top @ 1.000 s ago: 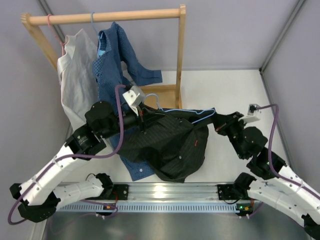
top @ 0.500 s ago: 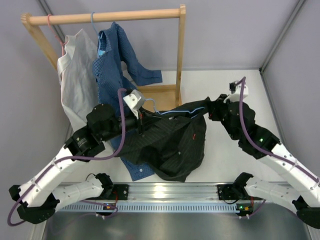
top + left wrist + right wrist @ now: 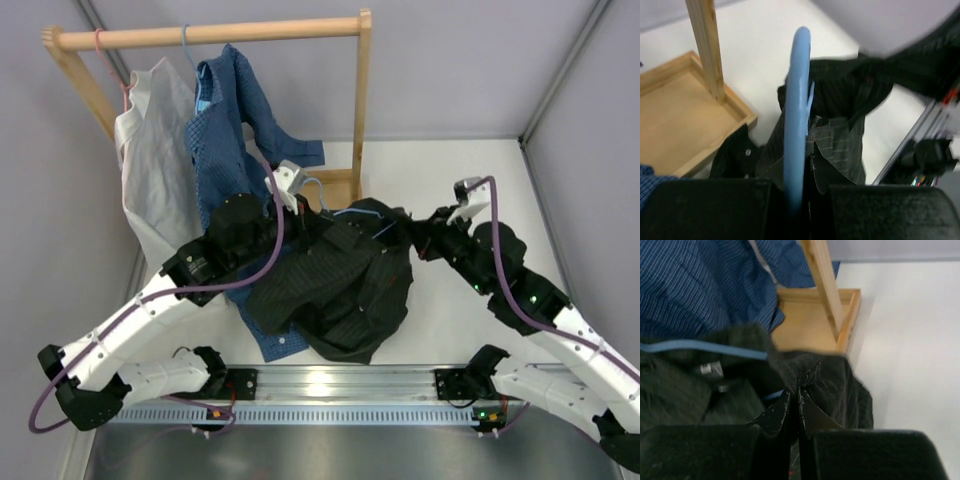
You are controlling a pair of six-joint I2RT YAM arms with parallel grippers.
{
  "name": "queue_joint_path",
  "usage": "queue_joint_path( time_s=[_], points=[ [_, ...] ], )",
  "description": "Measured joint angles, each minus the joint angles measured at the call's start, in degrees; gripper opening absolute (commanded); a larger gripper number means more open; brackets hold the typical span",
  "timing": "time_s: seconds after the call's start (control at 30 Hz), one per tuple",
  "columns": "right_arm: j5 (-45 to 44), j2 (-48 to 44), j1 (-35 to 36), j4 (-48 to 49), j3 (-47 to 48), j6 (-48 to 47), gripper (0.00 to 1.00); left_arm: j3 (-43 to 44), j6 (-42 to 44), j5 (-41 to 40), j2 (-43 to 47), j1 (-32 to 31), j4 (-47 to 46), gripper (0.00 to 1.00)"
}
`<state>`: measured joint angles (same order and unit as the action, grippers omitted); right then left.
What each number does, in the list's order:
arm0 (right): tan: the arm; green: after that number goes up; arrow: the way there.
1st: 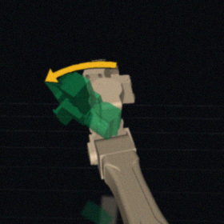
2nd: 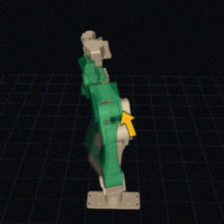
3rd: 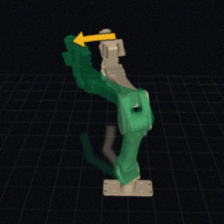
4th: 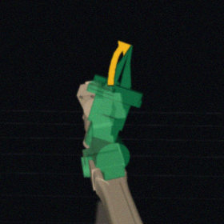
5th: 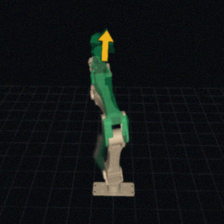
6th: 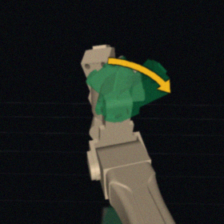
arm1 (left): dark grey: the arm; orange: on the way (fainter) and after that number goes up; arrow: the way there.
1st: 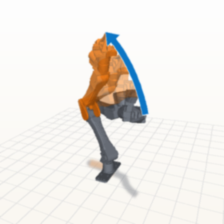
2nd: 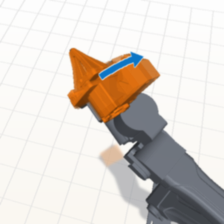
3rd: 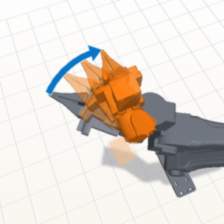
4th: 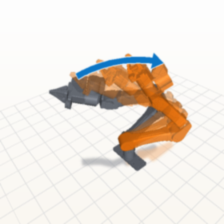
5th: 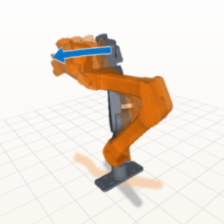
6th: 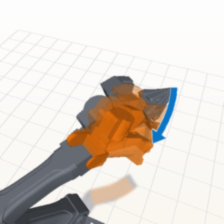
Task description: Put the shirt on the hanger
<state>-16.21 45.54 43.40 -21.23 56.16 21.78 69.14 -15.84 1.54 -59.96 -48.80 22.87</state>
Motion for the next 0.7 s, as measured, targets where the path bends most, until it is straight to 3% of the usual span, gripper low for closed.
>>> queue_joint_path(
  time_s=[0.23,0.3,0.33,0.53,0.7],
  points=[
    [10.4,-10.0,-0.1,8.1,-15.1,4.0,0.01,-6.7,-8.0,-2.0,1.0,0.0,-19.2,0.00],
    [11.7,-9.8,-0.1,8.4,-16.1,4.2,0.15,-7.5,-8.8,0.6,-0.6,0.0,-23.0,0.00],
    [12.3,-9.7,-0.1,7.9,-16.1,4.4,0.31,-7.6,-8.9,1.9,-1.7,0.0,-24.6,0.00],
    [13.4,-18.7,-0.1,-1.0,-14.0,3.4,0.60,-7.5,-4.4,9.8,-6.4,0.1,-29.3,0.00],
    [15.6,-24.2,-0.1,-14.5,-2.4,0.8,0.83,-5.2,1.0,16.8,-10.2,0.1,-27.5,0.00]
  ],
)
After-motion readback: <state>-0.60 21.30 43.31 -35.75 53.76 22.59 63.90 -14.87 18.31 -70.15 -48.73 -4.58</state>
